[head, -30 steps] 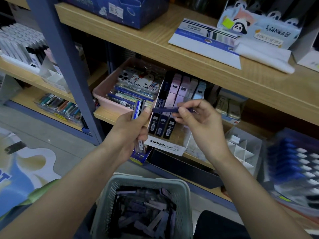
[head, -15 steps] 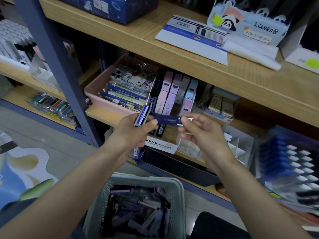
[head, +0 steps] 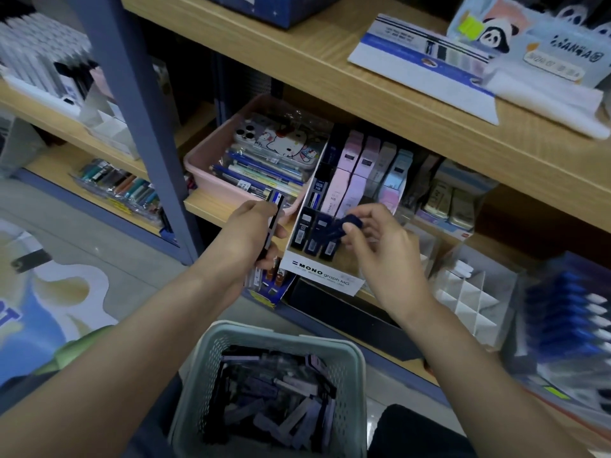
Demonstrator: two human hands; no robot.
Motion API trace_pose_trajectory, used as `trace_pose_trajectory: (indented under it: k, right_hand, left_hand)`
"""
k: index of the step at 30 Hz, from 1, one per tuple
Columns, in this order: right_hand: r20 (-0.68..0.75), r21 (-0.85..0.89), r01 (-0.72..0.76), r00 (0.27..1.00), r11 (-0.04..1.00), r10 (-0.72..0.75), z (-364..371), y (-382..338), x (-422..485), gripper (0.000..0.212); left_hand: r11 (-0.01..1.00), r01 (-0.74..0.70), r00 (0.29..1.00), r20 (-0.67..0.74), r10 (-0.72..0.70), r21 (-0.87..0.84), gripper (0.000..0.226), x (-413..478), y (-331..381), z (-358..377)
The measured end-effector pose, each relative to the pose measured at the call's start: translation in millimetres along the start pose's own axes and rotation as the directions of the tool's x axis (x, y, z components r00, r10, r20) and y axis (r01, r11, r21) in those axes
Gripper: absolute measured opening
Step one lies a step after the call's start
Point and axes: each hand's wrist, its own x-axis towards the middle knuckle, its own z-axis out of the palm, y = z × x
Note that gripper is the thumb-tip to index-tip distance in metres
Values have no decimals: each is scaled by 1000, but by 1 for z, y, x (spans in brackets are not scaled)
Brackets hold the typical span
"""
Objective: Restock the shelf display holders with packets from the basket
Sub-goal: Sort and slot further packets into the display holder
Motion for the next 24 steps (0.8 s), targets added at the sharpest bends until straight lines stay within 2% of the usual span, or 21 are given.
trace_pose_trajectory:
  k: [5,11,16,19,21,23,24]
  right_hand:
    - [53,7,30,998,1000,-30,19,-1,9,13]
    - [47,-263,196,981,945,-190,36,0,19,16]
    - [57,-428,256,965,867,-257,46,-4,21,23]
    - [20,-460,235,967,856,-254,49,-7,22,24]
    - [-36,-394,192,974,899,-224,49,-12,25,14]
    - [-78,-146,124,988,981,-136,48,-21,26,16]
    - [-39,14,51,998,999,-50,46,-27,26,22]
  left_hand:
    - [1000,-17,1000,-3,17,21,19,-1,4,-5]
    - [996,-41,999,12,40,80,24,-2,5,-13]
    - [993,-52,999,16,51,104,23,-4,8,-15]
    - [980,-29,999,31,24,198,17,-2,7,-18]
    - [967,-24,997,70,6,255,17,-2,7,-18]
    - [957,-36,993,116,3,288,17,-5,8,-17]
    - [951,-52,989,148,7,304,19,-7,8,-17]
